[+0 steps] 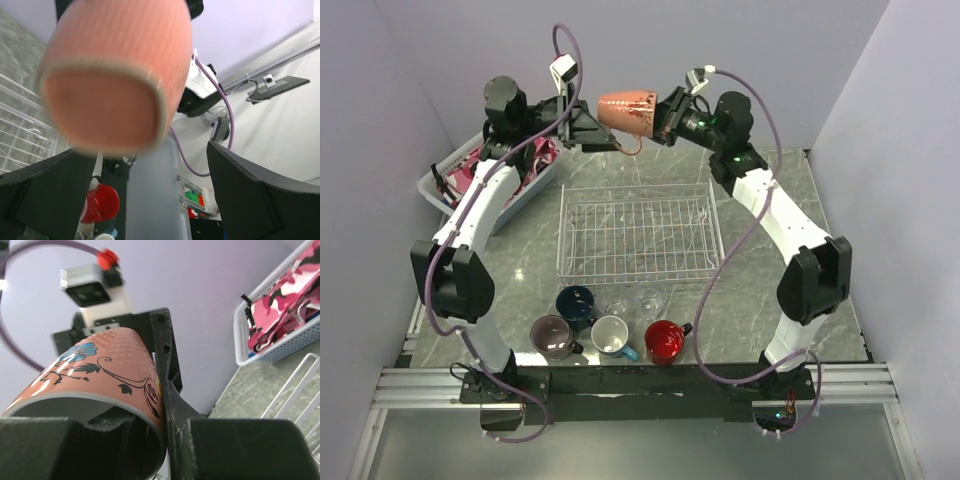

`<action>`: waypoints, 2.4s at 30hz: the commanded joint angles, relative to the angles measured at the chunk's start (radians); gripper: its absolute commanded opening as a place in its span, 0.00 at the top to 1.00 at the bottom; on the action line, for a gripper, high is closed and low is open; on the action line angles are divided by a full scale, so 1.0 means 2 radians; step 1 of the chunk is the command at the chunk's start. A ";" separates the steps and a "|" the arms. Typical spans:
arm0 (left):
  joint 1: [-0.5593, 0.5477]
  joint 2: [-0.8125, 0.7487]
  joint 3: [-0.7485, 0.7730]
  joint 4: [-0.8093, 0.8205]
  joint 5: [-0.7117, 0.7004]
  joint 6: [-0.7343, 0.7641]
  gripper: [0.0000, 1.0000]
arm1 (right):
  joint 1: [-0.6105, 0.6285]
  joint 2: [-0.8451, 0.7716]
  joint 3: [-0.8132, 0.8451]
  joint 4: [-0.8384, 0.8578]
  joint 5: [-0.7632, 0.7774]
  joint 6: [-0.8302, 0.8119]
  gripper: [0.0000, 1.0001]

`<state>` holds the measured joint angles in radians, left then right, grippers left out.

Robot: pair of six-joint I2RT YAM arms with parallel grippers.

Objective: Load the cups into the dish rack

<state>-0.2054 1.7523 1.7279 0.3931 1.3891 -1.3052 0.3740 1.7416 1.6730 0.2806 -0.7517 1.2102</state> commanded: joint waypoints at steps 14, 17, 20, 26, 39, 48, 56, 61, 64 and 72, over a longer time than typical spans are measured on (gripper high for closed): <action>-0.025 0.030 0.053 -0.059 -0.130 0.094 0.04 | 0.021 0.056 0.045 0.090 0.000 0.049 1.00; -0.036 0.032 0.061 -0.069 -0.128 0.105 0.03 | 0.020 0.073 0.057 0.104 0.003 0.058 1.00; -0.037 0.033 0.064 -0.076 -0.125 0.103 0.03 | 0.019 0.086 0.074 0.101 0.014 0.058 1.00; -0.037 0.038 0.055 -0.057 -0.127 0.087 0.22 | 0.023 0.099 0.085 0.097 0.024 0.057 1.00; -0.033 0.027 0.055 -0.081 -0.132 0.105 0.86 | 0.024 0.085 0.075 0.036 0.024 0.009 1.00; -0.011 0.020 0.092 -0.240 -0.159 0.227 0.99 | -0.010 -0.002 0.025 -0.129 0.025 -0.092 0.36; -0.004 0.037 0.138 -0.385 -0.208 0.399 0.99 | -0.088 -0.148 -0.092 -0.255 0.057 -0.168 0.35; -0.031 0.094 0.179 -0.459 -0.282 0.509 0.99 | -0.120 -0.216 -0.121 -0.314 0.105 -0.188 0.36; -0.065 0.160 0.219 -0.515 -0.326 0.572 0.99 | -0.134 -0.260 -0.137 -0.313 0.130 -0.186 0.38; -0.152 0.273 0.330 -0.585 -0.424 0.682 0.99 | -0.167 -0.322 -0.188 -0.344 0.127 -0.204 0.39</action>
<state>-0.4465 2.3104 2.3276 -0.7261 0.6243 -0.1116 0.0692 1.1511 1.3609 -0.3729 -0.5049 0.8379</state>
